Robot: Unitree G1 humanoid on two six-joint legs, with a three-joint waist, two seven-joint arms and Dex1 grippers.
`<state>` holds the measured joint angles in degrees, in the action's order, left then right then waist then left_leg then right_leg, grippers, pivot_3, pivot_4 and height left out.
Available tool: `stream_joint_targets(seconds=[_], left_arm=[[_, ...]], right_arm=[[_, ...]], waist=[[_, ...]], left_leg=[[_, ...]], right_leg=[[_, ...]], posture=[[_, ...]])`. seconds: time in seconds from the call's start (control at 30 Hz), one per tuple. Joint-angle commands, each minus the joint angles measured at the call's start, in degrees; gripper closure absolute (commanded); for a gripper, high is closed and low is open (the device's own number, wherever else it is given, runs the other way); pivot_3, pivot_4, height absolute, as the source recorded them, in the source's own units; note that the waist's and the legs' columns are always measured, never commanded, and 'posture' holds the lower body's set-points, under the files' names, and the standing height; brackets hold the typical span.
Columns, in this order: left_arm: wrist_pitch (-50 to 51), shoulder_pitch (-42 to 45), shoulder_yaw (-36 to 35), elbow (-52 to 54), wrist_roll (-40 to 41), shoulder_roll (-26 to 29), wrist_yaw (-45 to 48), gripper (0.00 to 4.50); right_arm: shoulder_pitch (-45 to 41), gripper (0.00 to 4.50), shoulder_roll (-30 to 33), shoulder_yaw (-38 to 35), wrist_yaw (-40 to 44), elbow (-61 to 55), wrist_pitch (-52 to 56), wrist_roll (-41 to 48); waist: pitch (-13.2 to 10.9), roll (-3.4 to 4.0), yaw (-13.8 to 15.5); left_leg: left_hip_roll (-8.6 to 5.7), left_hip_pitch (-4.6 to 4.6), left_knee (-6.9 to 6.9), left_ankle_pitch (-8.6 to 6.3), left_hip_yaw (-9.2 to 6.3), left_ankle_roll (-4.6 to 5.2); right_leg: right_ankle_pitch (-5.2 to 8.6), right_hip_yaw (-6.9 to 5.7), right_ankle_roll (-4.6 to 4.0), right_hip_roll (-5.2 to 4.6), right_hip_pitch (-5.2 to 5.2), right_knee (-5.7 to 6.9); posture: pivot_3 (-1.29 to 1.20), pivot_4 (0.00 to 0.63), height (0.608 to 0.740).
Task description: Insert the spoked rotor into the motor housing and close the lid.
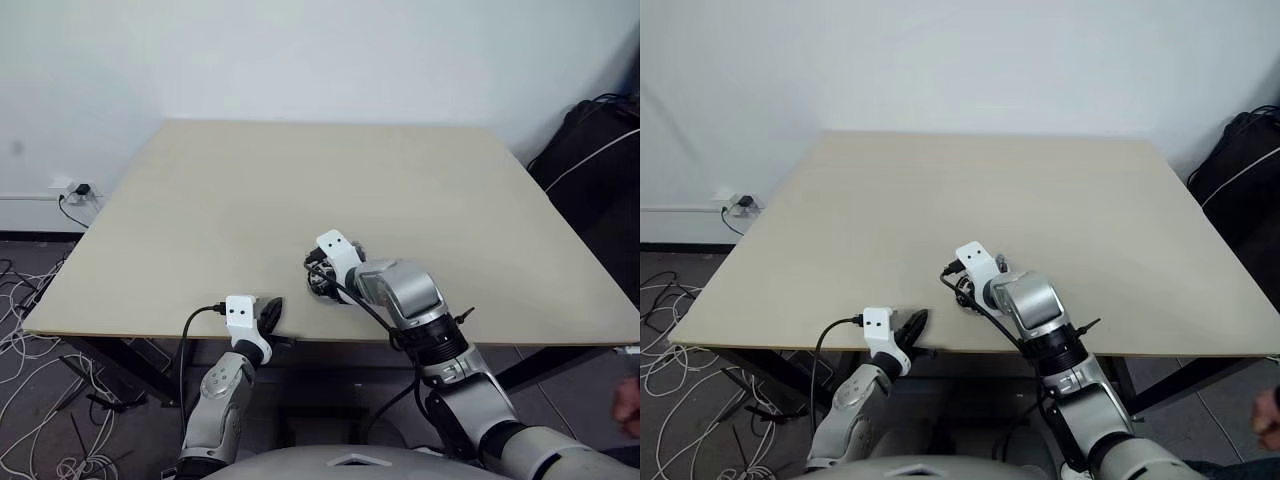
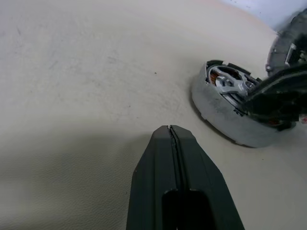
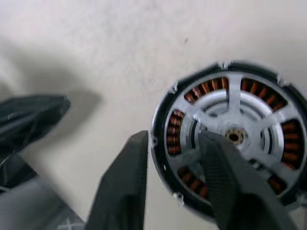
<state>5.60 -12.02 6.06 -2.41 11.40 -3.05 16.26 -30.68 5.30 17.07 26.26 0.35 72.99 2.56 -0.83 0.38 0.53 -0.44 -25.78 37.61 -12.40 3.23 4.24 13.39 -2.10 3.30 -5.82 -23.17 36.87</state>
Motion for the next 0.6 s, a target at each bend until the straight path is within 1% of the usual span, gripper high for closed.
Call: stream_joint_targets(seconds=[0.03,0.17,0.23,0.3,0.37,0.43,0.53,0.6], left_arm=[[-1.0,0.3,0.1,1.3,0.2,-0.1,0.0,4.50],[-0.9,0.5,0.2,1.2,0.2,0.0,0.1,4.50],[-0.8,0.6,0.2,1.1,0.2,0.1,0.3,4.50],[-0.8,0.7,0.2,1.1,0.2,0.2,0.3,4.50],[-0.6,0.7,0.3,1.1,0.2,0.3,0.5,4.50],[-0.5,0.8,0.5,1.2,0.1,0.5,0.6,4.50],[-0.4,1.0,0.6,1.2,0.1,0.8,0.9,4.50],[-0.2,1.2,0.8,1.2,0.1,1.1,1.2,4.50]], right_arm=[[-0.5,2.87,1.2,0.7,1.3,-6.9,-3.1,2.2],[1.8,2.87,2.8,1.1,5.0,-14.4,-7.1,6.6],[4.1,2.87,3.1,0.1,7.6,-19.1,-13.0,9.2],[6.0,2.87,2.5,-1.3,8.4,-21.5,-18.5,11.0],[8.6,2.87,0.8,-3.1,7.2,-23.5,-29.4,11.1],[10.5,2.87,-0.7,-4.1,6.0,-24.3,-37.4,10.8],[12.6,2.87,-0.7,-3.1,5.9,-24.4,-45.0,9.9],[13.8,2.87,-0.4,-2.2,6.1,-24.8,-47.8,10.0]], waist=[[0.0,0.02,-0.1],[0.0,0.01,-0.3],[0.0,0.01,-0.3],[0.0,0.00,-0.5],[0.0,-0.01,-0.6],[0.0,-0.01,-0.6],[0.0,-0.02,-0.7],[0.0,-0.03,-0.7]], left_leg=[[0.00,-0.01,-0.01,0.00,0.00,0.00],[0.01,-0.02,-0.02,0.00,0.00,0.00],[0.01,-0.03,-0.03,0.00,0.00,0.01],[0.01,-0.02,-0.03,0.00,0.00,0.01],[0.03,-0.02,-0.03,0.00,0.00,0.01],[0.04,-0.02,-0.03,0.00,-0.01,0.00],[0.04,-0.01,-0.03,0.00,0.00,0.00],[0.04,0.00,-0.03,0.00,-0.01,0.00]], right_leg=[[0.00,0.01,0.00,0.00,-0.02,-0.01],[0.01,0.01,0.00,0.01,-0.01,-0.05],[0.01,0.00,0.00,0.00,-0.01,-0.07],[0.02,0.01,0.01,0.02,-0.01,-0.07],[0.01,0.00,0.02,0.04,0.00,-0.06],[0.01,0.00,0.05,0.06,0.00,-0.05],[0.00,0.01,0.08,0.07,0.02,-0.06],[-0.01,0.01,0.08,0.06,0.03,-0.07]], posture=[[0.00,0.000,0.740],[0.00,0.000,0.740],[0.00,0.000,0.740],[0.00,0.000,0.740],[0.00,0.000,0.740],[0.00,0.000,0.740],[0.00,0.000,0.740],[0.00,0.000,0.740]])
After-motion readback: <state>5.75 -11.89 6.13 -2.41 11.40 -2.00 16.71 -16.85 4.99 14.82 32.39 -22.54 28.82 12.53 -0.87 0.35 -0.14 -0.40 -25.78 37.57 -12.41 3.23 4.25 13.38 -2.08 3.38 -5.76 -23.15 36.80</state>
